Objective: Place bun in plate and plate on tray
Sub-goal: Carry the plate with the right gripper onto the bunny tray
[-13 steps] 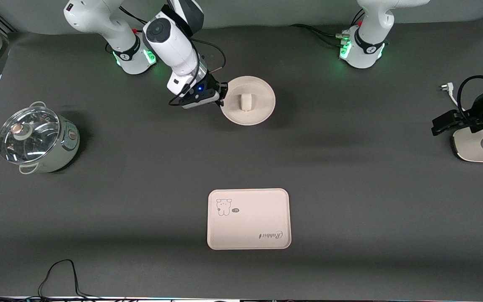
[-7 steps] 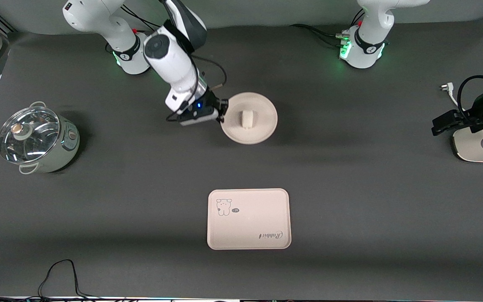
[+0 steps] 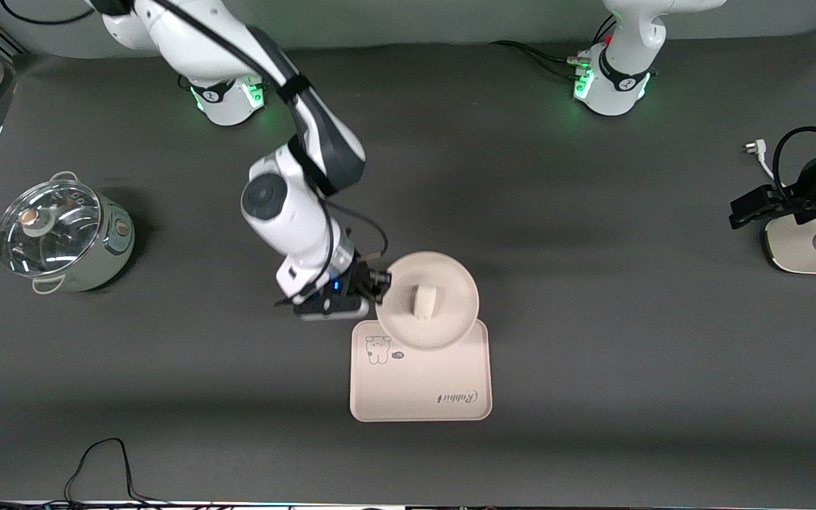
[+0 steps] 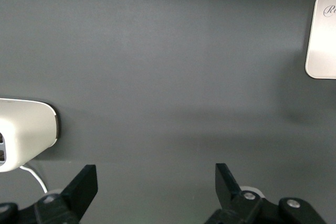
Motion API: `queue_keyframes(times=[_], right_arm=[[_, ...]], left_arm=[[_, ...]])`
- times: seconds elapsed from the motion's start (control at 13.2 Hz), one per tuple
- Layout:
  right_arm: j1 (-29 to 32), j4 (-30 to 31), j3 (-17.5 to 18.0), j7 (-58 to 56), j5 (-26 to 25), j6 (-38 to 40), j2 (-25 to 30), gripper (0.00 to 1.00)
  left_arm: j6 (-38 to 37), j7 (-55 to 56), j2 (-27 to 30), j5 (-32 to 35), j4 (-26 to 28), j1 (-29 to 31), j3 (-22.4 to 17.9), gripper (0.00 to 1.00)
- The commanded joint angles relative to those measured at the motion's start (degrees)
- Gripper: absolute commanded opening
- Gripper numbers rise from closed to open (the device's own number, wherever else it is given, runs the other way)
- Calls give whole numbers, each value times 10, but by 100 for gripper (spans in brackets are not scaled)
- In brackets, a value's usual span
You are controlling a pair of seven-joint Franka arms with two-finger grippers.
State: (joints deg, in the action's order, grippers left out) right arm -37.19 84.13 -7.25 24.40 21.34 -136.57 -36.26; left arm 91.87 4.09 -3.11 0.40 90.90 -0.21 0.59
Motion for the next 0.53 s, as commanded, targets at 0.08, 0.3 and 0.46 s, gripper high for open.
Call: queue_keyframes(times=[0.08,0.3,0.46], right_arm=[[47,-226,7,-16,34,49,-153,0],[54,-289,7,-16,34,47,-208,0],[59,-291,7,-16,34,23,-230,0]], left_arm=[[2,-8,11,5,5,-5,-2,100],[1,-8,11,6,5,-5,-2,100],[1,-8,11,5,5,-5,-2,100]])
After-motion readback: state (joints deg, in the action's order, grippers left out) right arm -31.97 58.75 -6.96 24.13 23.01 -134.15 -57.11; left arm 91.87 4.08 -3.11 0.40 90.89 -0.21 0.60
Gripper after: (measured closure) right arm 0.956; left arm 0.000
